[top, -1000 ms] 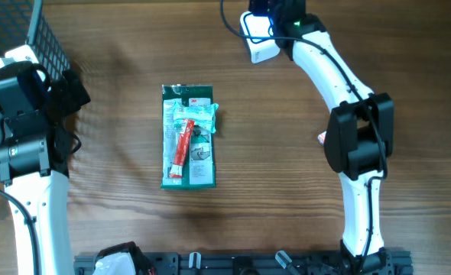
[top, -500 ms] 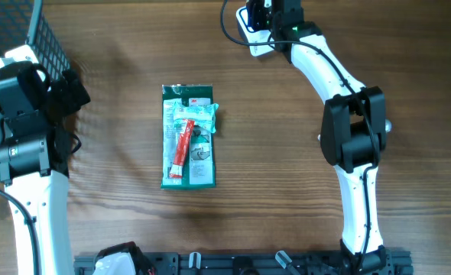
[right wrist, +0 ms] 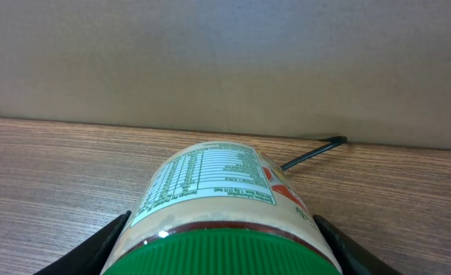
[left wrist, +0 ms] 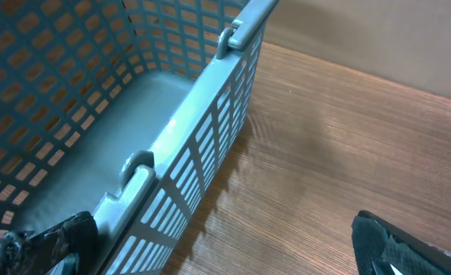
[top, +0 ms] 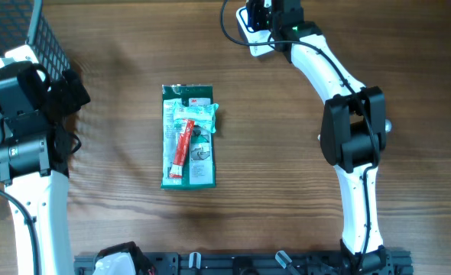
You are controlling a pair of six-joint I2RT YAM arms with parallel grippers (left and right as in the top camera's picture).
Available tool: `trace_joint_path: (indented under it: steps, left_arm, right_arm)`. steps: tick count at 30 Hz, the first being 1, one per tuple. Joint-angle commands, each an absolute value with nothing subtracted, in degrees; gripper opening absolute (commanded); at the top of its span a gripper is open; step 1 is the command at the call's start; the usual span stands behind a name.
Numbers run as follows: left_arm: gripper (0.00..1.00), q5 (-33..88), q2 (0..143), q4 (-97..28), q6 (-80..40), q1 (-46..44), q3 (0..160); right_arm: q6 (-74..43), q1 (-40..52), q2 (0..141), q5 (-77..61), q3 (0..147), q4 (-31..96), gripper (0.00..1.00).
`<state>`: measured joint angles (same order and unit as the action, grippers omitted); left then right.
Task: Scan the item barcode
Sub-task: 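Carry the jar up to the white scanner with the right gripper, then lower the jar beside the Kleenex pack and release it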
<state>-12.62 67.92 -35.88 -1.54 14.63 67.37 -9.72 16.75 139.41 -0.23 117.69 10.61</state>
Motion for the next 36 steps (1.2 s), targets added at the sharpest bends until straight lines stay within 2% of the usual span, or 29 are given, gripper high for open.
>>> trace_joint_path:
  steps: [1,7,13,17,21,27,31,36]
  left_arm:
    - [1.0,-9.5,70.2,-38.9,-3.8,14.9,64.2]
    - [1.0,-9.5,70.2,-38.9,-3.8,14.9,64.2]
    - [1.0,-9.5,70.2,-38.9,-3.8,14.9,64.2]
    - [1.0,-9.5,70.2,-38.9,-3.8,14.9,64.2]
    - [1.0,-9.5,70.2,-38.9,-3.8,14.9,64.2]
    - [1.0,-9.5,70.2,-38.9,-3.8,14.9,64.2]
    - [1.0,-9.5,70.2,-38.9,-3.8,14.9,64.2]
    - [1.0,-9.5,70.2,-38.9,-3.8,14.9,64.2]
  right_arm:
    - [-9.0,17.1,141.4,-1.6,118.4,10.8,0.04]
    - [-9.0,16.9,139.3,-1.5,118.4,10.3,0.04]
    - [-8.7,15.3,126.9,-1.5,118.4,14.3,0.04]
    - [-7.6,14.9,117.7,-1.5,118.4,25.5,0.04]
    - [-9.6,14.0,108.5,-1.6,118.4,50.9,0.04]
    - [-9.4,14.1,109.4,-2.6,117.2,82.0,0.04]
    - [-9.4,14.1,109.9,-3.7,107.3,86.2,0.05]
    - [-9.7,14.1,109.9,-3.7,93.3,80.8,0.05]
